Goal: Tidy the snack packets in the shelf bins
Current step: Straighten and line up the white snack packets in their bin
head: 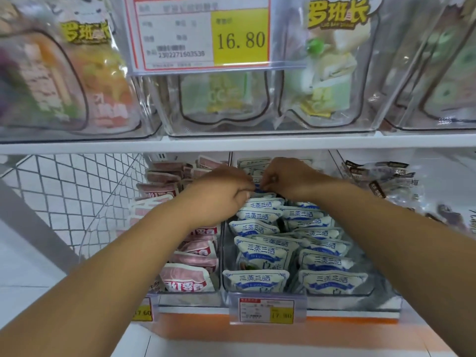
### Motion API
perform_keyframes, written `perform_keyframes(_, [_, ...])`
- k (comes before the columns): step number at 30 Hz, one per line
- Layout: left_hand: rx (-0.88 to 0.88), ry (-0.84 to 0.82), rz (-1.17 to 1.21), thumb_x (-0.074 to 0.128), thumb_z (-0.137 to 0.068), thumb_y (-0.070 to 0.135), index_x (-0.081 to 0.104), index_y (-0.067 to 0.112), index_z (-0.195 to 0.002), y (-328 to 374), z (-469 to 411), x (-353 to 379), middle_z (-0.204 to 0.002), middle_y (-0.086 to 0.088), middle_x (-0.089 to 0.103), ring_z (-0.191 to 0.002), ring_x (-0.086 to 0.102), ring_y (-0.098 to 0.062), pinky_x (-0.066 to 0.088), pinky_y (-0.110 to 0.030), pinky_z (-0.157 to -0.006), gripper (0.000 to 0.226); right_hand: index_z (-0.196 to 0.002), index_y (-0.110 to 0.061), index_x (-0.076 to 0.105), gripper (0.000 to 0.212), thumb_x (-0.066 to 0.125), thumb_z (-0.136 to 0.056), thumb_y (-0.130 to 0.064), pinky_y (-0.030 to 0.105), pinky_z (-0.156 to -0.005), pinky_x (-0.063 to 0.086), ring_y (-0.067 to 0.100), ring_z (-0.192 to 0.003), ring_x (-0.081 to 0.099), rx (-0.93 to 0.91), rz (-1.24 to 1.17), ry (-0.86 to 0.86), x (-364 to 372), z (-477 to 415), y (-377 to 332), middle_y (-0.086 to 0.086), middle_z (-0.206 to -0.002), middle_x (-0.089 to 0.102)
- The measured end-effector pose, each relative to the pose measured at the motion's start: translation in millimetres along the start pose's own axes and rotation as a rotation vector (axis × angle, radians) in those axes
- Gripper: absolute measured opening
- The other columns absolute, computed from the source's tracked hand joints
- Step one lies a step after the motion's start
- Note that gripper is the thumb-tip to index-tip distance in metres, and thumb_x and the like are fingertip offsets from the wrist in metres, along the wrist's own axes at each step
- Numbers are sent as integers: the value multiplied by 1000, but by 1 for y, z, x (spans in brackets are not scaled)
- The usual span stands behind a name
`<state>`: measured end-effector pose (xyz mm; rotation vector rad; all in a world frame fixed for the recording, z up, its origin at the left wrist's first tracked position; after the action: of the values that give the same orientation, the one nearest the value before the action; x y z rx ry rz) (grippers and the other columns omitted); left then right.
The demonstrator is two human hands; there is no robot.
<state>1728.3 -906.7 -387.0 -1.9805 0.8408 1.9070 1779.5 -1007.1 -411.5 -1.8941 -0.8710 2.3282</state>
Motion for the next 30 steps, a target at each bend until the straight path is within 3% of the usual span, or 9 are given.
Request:
perform_keyframes(2, [-38,129,132,50,-98,24,58,21,-131,-4,14,-7,-144,5,45,-134,35,-12,19,-8,-106,34,-89,-19,73,18,58,-92,-30,24,-71,44,12,-86,61,21,-96,43,-12,1,7,-6,-90,66])
perform_keyframes(4, [-87,209,229,52,-96,26,43,26,-142,-13,24,-9,-152,11,31,-141,23,-5,5,0,-103,47,-89,-14,71,24,55,-94,-31,20,-65,44,10,-76,60,97,-176,132,-24,-2,20,-3,-83,67])
perform_keyframes(7, [-142,242,183,53,-95,32,32,20,-148,-22,30,-9,-156,5,25,-144,20,-11,8,-12,-108,59,-96,1,71,26,59,-92,-22,28,-66,46,21,-79,65,160,-90,145,-18,-15,27,9,-88,71])
perform_keyframes(9, [-163,245,128,53,-95,35,31,16,-148,-22,31,-11,-155,1,28,-142,23,-15,14,-16,-108,61,-97,-5,74,20,68,-87,-21,23,-73,44,17,-84,65,161,-74,125,-11,-21,24,4,-92,72])
perform_keyframes(12, [-180,227,159,50,-95,35,40,13,-141,-20,33,-8,-145,-3,44,-131,39,-19,30,-22,-99,52,-85,-12,73,8,72,-84,-19,19,-68,41,5,-66,58,136,-135,126,-11,-21,22,-8,-73,64])
perform_keyframes(18, [-215,216,212,46,-97,39,33,18,-147,-25,35,-4,-151,1,36,-137,32,-15,24,-16,-100,56,-87,-8,68,19,56,-94,-21,20,-64,42,15,-81,61,110,-92,147,-16,-12,27,-1,-85,65])
perform_keyframes(21, [-214,212,219,47,-97,34,34,16,-147,-23,36,-4,-151,0,36,-135,32,-13,20,-9,-92,54,-97,-18,69,19,50,-96,-21,25,-80,47,13,-87,61,159,-55,166,-22,-17,36,-6,-89,65])
perform_keyframes(24, [-207,212,228,45,-98,33,32,16,-148,-22,37,-5,-152,0,34,-136,30,-13,18,-9,-93,54,-97,-10,73,19,55,-91,-13,35,-89,51,21,-92,63,197,168,107,-17,-31,44,4,-101,70])
perform_keyframes(30, [-211,204,237,44,-98,34,31,18,-148,-23,36,-4,-152,1,34,-137,29,-12,19,-10,-94,54,-87,-23,73,14,63,-87,-33,27,-73,44,11,-79,60,201,183,65,-22,-31,41,-8,-90,70])
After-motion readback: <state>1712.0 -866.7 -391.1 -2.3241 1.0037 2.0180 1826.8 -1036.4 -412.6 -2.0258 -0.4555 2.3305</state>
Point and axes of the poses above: each hand's wrist, its own z-axis away from the middle knuckle, its own x-axis out of the palm, y = z × x, the point moved 9 cm from there along -z, towards the middle knuckle
